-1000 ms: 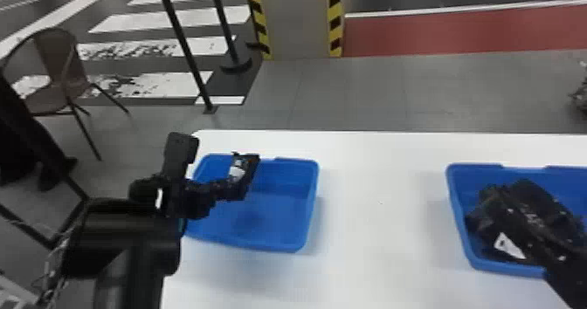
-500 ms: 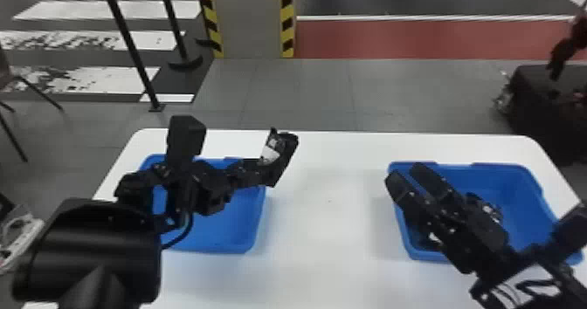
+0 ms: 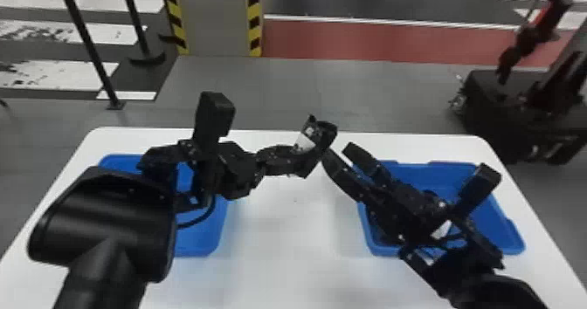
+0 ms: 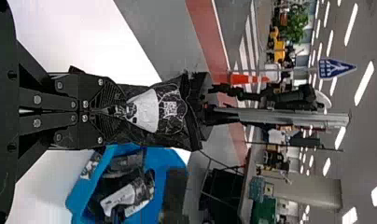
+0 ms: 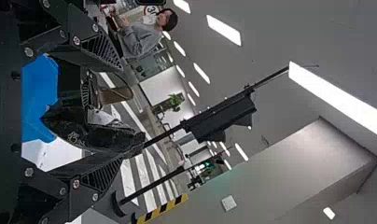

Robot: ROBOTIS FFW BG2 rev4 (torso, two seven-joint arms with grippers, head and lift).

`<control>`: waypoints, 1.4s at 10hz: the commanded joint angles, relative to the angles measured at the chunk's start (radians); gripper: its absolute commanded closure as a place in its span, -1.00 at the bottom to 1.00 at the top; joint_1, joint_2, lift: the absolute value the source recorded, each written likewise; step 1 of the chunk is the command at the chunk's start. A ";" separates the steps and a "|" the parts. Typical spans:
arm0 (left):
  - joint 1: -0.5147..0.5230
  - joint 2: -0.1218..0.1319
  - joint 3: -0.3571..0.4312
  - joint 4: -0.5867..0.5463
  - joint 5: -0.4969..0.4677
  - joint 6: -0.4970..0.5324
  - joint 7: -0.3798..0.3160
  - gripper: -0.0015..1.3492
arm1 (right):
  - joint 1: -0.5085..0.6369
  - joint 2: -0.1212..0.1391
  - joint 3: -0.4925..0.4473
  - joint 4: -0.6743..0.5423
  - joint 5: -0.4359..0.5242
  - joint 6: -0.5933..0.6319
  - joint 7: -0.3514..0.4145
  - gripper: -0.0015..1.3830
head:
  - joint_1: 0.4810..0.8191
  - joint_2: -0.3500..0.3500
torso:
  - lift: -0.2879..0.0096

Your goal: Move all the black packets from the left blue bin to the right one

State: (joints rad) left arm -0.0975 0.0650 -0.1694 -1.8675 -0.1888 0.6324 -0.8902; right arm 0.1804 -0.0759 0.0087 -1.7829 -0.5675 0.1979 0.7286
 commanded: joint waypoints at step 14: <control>-0.006 -0.002 -0.044 0.053 0.061 0.020 0.014 -0.63 | -0.072 0.005 -0.024 0.093 0.061 -0.139 -0.063 0.84 | 0.27 -0.38 | 0.20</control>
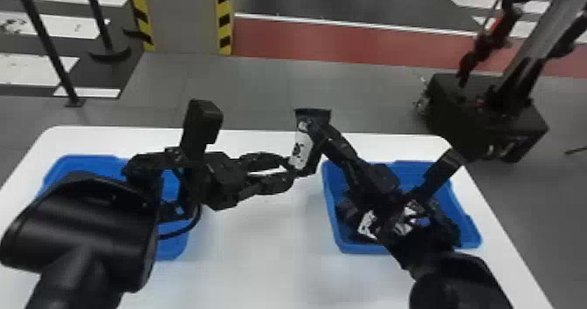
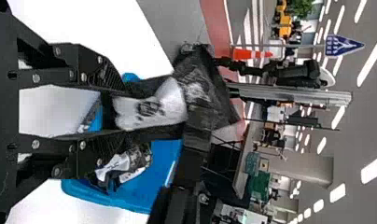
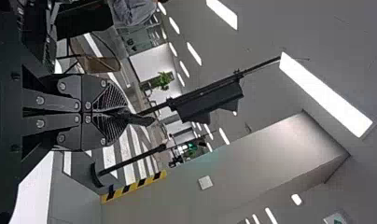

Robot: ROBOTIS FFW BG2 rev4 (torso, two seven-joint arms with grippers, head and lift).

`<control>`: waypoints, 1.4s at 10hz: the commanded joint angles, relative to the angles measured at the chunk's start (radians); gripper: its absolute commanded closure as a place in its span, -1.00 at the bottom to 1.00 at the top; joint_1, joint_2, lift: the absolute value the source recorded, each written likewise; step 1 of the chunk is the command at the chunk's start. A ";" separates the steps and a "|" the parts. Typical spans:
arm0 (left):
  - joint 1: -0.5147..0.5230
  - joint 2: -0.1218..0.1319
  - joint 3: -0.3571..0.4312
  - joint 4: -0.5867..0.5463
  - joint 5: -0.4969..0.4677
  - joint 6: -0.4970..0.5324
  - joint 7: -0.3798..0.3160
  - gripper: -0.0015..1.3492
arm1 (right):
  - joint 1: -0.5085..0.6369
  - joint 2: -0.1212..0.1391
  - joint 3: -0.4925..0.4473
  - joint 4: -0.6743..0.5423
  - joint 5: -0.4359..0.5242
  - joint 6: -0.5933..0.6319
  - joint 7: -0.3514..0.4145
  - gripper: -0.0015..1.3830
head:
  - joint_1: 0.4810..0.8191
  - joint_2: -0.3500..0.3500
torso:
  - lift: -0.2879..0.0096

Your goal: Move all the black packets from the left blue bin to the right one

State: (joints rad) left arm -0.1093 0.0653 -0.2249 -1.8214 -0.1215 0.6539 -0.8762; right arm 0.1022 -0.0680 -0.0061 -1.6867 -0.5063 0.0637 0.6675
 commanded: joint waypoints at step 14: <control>0.593 -0.068 0.547 -0.318 0.177 -0.440 0.071 -0.80 | 0.418 -0.038 -0.301 -0.332 0.241 -0.108 -0.238 -0.60 | 0.27 -0.53 | 0.20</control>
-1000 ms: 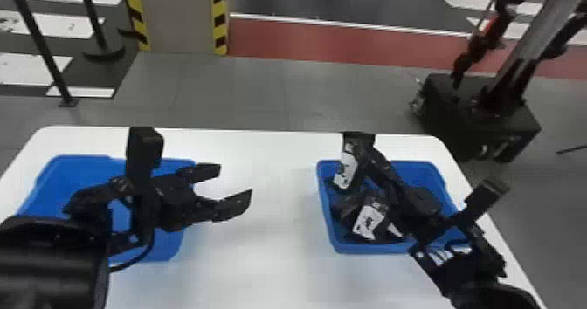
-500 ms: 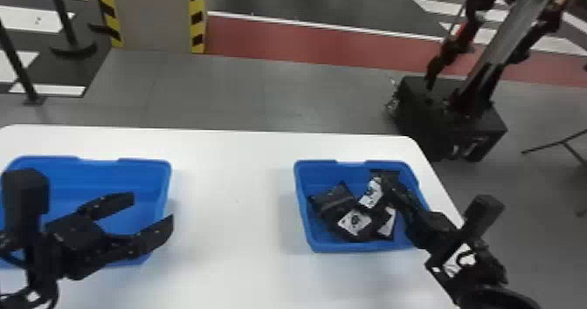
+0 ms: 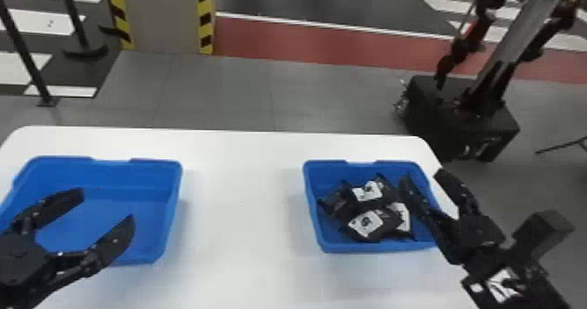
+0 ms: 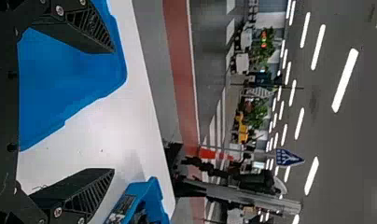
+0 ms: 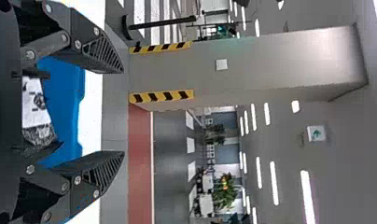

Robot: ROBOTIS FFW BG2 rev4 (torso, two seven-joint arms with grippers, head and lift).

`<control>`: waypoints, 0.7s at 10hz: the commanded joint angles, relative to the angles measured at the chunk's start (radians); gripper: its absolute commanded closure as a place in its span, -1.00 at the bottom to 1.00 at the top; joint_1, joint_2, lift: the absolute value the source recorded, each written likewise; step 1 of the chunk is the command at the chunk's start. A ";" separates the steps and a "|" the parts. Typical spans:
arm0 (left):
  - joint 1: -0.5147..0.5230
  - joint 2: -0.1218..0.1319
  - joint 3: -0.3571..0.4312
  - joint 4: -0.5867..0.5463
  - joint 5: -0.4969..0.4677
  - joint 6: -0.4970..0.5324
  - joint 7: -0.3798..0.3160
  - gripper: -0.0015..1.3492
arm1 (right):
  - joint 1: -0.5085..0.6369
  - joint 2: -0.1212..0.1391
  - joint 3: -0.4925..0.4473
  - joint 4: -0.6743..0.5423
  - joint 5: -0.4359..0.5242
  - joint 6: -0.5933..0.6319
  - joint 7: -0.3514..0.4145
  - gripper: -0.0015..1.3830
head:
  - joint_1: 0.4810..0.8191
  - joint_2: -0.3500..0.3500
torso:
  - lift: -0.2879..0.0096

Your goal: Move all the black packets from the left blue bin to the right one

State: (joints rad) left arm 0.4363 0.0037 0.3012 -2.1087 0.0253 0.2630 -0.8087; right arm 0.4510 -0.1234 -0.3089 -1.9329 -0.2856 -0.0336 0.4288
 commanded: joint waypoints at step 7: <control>0.509 -0.006 0.039 -0.178 0.151 -0.511 0.269 -0.80 | 0.560 0.124 0.068 -0.427 0.094 -0.092 0.001 -0.58 | 0.27 0.07 | 0.20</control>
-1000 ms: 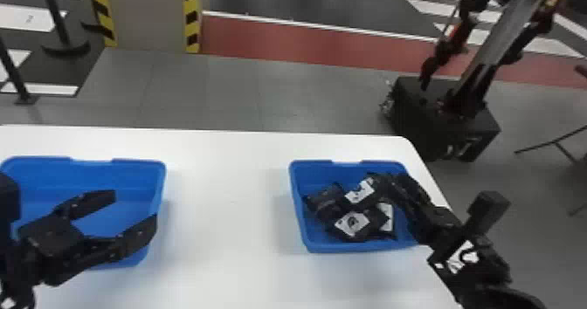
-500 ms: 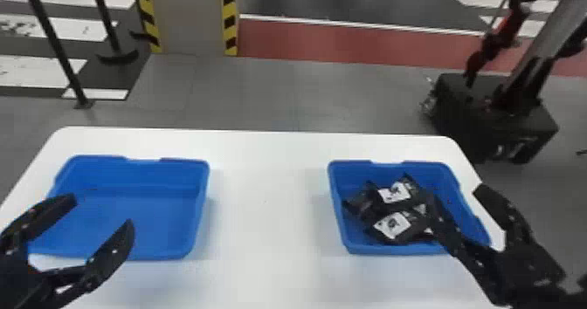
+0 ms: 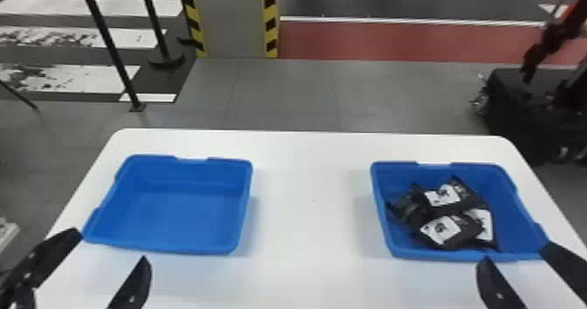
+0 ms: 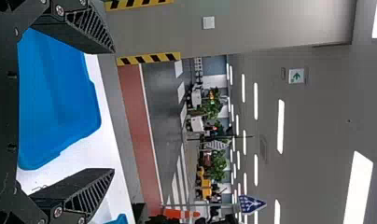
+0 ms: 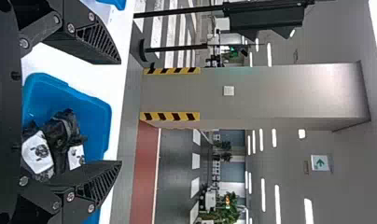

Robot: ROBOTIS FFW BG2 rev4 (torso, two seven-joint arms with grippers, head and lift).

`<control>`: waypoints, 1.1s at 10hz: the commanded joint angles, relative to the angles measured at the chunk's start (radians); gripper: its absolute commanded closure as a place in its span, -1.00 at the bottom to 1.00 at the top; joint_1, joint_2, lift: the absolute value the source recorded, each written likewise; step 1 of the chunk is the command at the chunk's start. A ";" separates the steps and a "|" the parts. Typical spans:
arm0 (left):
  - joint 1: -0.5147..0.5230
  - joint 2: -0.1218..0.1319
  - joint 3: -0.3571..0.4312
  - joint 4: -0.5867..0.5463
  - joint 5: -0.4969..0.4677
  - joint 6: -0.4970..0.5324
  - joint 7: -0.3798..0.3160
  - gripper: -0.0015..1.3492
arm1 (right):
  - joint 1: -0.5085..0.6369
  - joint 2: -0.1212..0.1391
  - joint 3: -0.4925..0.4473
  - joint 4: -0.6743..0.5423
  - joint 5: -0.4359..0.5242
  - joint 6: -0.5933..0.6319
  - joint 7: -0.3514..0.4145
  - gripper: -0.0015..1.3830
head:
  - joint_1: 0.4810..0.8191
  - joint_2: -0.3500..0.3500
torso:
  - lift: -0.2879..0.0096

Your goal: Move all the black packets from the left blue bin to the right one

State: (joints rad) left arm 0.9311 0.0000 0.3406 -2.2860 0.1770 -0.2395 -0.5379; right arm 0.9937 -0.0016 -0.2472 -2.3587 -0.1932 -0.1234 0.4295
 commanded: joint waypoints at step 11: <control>0.028 -0.003 -0.060 0.000 0.009 0.011 0.052 -0.80 | 0.037 0.002 0.013 0.018 -0.009 0.001 0.000 -0.57 | 0.27 0.07 | 0.20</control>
State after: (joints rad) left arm 0.9582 0.0000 0.2819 -2.2862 0.1870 -0.2292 -0.4862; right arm 1.0332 -0.0015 -0.2347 -2.3409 -0.2020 -0.1228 0.4295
